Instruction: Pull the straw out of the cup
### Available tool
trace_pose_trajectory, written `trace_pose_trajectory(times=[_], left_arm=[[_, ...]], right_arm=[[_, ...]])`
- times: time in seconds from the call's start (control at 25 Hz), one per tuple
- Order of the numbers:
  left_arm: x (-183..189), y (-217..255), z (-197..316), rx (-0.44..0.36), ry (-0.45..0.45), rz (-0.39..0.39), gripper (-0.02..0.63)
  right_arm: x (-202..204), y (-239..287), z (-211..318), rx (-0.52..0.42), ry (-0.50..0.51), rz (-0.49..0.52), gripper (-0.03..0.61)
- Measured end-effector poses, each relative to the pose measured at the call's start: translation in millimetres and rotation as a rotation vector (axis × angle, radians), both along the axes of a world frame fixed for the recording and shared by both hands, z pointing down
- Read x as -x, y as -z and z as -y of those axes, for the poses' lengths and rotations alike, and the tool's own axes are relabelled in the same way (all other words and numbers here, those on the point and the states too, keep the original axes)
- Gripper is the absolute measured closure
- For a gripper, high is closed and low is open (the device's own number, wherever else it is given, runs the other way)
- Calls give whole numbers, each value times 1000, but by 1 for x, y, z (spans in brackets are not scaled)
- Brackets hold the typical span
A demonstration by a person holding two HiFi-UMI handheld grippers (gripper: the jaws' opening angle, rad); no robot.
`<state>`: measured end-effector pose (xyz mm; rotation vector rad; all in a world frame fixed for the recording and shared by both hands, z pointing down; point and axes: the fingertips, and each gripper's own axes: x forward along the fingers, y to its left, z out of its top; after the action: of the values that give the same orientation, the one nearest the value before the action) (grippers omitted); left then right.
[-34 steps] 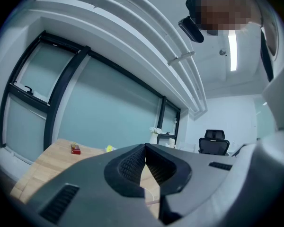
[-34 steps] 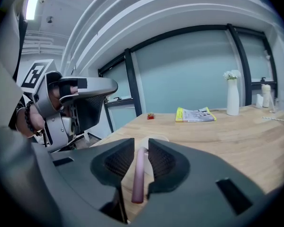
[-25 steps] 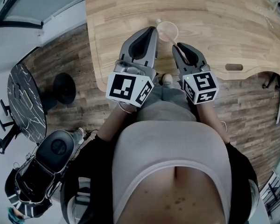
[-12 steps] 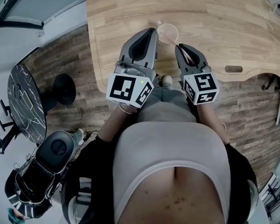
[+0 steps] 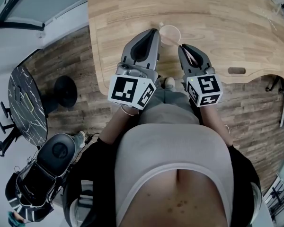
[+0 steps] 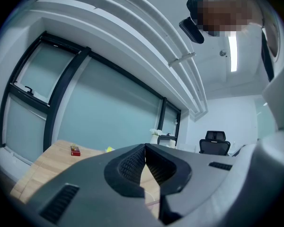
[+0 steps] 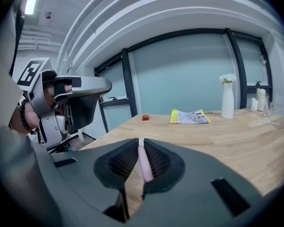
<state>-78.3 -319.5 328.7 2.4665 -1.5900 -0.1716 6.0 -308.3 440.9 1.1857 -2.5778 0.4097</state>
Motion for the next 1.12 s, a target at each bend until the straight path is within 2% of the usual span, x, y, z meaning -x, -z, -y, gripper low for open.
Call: trace_pose_trajectory(times=[1.12], left_arm=[[0, 9, 0, -21, -3, 0, 607]], right_arm=[[-1, 25, 3, -62, -1, 27, 526]])
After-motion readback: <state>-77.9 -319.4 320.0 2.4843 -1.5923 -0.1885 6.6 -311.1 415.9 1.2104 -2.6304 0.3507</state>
